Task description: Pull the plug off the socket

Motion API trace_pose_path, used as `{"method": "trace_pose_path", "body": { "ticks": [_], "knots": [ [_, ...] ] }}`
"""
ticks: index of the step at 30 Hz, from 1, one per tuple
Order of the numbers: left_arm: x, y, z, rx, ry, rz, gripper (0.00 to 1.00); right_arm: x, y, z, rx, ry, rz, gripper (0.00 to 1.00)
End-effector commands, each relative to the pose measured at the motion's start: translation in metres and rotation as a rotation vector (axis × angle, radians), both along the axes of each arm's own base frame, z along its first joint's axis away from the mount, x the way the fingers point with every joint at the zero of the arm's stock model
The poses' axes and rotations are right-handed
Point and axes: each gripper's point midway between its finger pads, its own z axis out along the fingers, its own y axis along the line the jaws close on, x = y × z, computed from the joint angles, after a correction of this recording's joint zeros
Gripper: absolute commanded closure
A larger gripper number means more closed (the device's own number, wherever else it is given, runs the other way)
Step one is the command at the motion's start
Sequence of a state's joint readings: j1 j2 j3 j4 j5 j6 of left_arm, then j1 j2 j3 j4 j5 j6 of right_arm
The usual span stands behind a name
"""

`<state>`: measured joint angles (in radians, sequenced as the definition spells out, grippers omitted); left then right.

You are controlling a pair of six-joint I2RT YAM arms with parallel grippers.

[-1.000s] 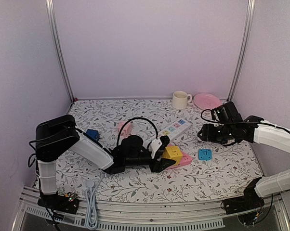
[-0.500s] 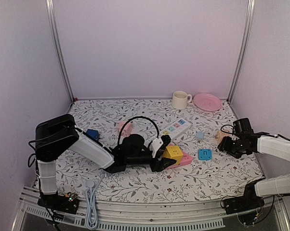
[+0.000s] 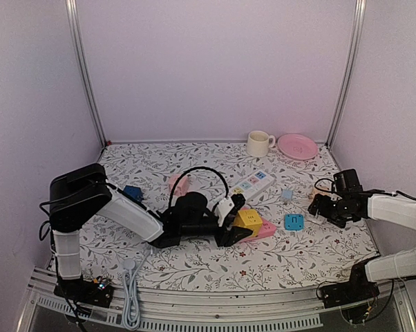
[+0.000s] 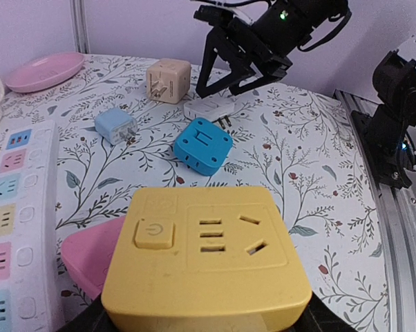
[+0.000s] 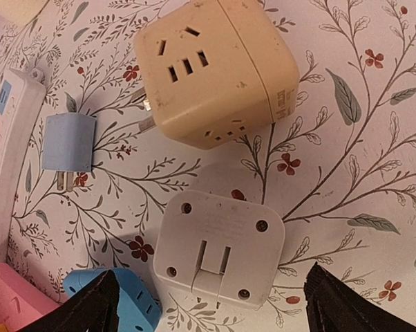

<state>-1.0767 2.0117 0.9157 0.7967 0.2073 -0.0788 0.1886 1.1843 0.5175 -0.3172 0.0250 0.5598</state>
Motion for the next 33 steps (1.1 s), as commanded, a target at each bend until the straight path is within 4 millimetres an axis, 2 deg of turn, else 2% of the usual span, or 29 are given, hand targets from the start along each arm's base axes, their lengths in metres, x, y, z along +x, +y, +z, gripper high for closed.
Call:
{"method": "trace_pose_path", "body": {
  "ticks": [1, 3, 7, 10, 13, 14, 17, 23, 26, 33],
  "knots": [
    [-0.006, 0.006, -0.015, 0.062, 0.07, -0.015, 0.69, 0.008, 0.002, 0.018, -0.001, -0.041, 0.022, 0.05],
    [-0.006, 0.006, -0.013, 0.058, 0.068, -0.016, 0.66, 0.009, 0.008, 0.027, 0.004, -0.064, 0.049, 0.05],
    [-0.002, 0.003, -0.003, 0.046, 0.069, -0.002, 0.45, 0.009, 0.027, 0.044, 0.006, -0.085, 0.127, 0.05],
    [0.0, 0.003, 0.0, 0.035, 0.07, 0.011, 0.21, 0.01, 0.051, 0.057, 0.023, -0.098, 0.21, 0.05],
    [0.001, 0.006, -0.001, 0.027, 0.066, 0.029, 0.1, 0.007, 0.078, 0.064, 0.026, -0.101, 0.288, 0.05],
    [0.002, 0.007, 0.015, -0.004, 0.05, 0.034, 0.07, 0.005, 0.087, 0.065, 0.029, -0.098, 0.314, 0.05],
    [0.001, 0.011, 0.026, -0.03, 0.045, 0.041, 0.03, -0.002, 0.118, 0.069, 0.038, -0.095, 0.389, 0.05],
    [0.002, 0.03, 0.047, -0.071, 0.018, 0.099, 0.03, -0.011, 0.163, 0.076, 0.002, -0.1, 0.474, 0.05],
    [0.013, 0.047, 0.05, -0.077, 0.018, 0.185, 0.03, -0.016, 0.183, 0.076, -0.03, -0.103, 0.512, 0.05],
    [0.038, 0.09, 0.041, -0.085, 0.071, 0.355, 0.03, -0.034, 0.23, 0.067, -0.103, -0.091, 0.626, 0.05]
  ]
}}
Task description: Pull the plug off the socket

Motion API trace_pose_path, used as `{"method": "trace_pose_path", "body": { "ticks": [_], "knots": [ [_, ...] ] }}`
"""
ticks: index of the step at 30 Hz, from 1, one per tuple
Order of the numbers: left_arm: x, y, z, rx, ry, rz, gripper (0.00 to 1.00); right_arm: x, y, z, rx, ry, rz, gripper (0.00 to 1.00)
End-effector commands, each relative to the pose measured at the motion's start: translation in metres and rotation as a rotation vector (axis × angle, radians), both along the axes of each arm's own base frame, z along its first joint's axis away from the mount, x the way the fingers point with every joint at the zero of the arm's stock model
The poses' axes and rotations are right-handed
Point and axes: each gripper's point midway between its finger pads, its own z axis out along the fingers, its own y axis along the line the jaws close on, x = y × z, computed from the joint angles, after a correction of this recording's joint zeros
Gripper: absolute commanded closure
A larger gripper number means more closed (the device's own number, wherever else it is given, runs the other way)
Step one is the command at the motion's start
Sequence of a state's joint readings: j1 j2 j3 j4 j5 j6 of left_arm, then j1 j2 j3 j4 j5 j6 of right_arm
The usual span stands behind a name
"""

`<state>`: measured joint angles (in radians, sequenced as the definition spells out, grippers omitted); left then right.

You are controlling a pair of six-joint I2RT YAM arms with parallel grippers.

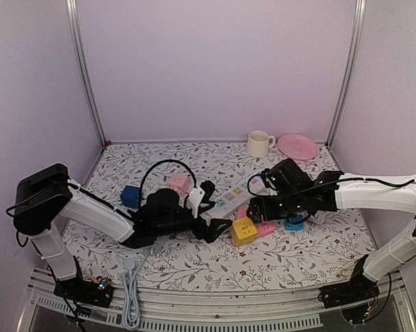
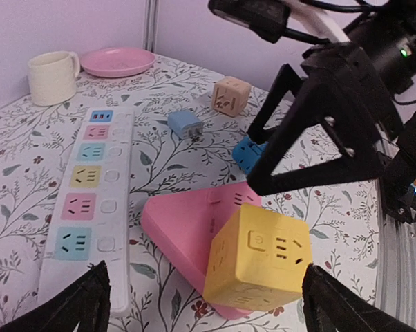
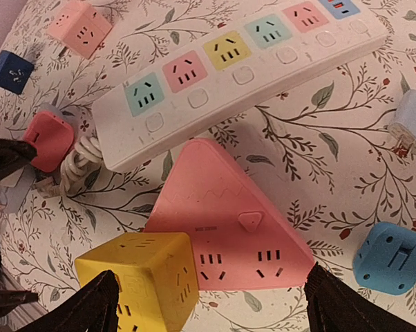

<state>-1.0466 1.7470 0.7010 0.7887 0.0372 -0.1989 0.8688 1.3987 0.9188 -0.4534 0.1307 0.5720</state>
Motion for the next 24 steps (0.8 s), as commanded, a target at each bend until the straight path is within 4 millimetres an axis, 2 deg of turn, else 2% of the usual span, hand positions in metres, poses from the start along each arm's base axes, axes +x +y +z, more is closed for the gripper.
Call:
{"method": "trace_pose_path", "body": {
  "ticks": [1, 6, 15, 17, 20, 24],
  "knots": [
    [0.026, 0.028, 0.001, -0.027, 0.03, 0.14, 0.03, -0.008, 0.021, -0.002, -0.066, -0.024, 0.031, 0.05],
    [0.03, 0.037, 0.0, -0.037, 0.041, 0.164, 0.03, -0.022, 0.046, -0.008, -0.105, -0.012, 0.096, 0.05],
    [0.033, 0.039, 0.0, -0.04, 0.041, 0.163, 0.03, -0.033, 0.065, -0.036, -0.219, 0.03, 0.143, 0.08],
    [0.033, 0.04, -0.001, -0.041, 0.042, 0.167, 0.03, -0.033, 0.064, -0.045, -0.258, 0.047, 0.14, 0.13],
    [0.033, 0.042, 0.0, -0.044, 0.041, 0.171, 0.03, -0.03, 0.064, -0.048, -0.275, 0.047, 0.124, 0.23],
    [0.031, 0.043, -0.002, -0.04, 0.042, 0.162, 0.03, -0.024, 0.063, -0.037, -0.262, 0.022, 0.101, 0.48]
  ]
}}
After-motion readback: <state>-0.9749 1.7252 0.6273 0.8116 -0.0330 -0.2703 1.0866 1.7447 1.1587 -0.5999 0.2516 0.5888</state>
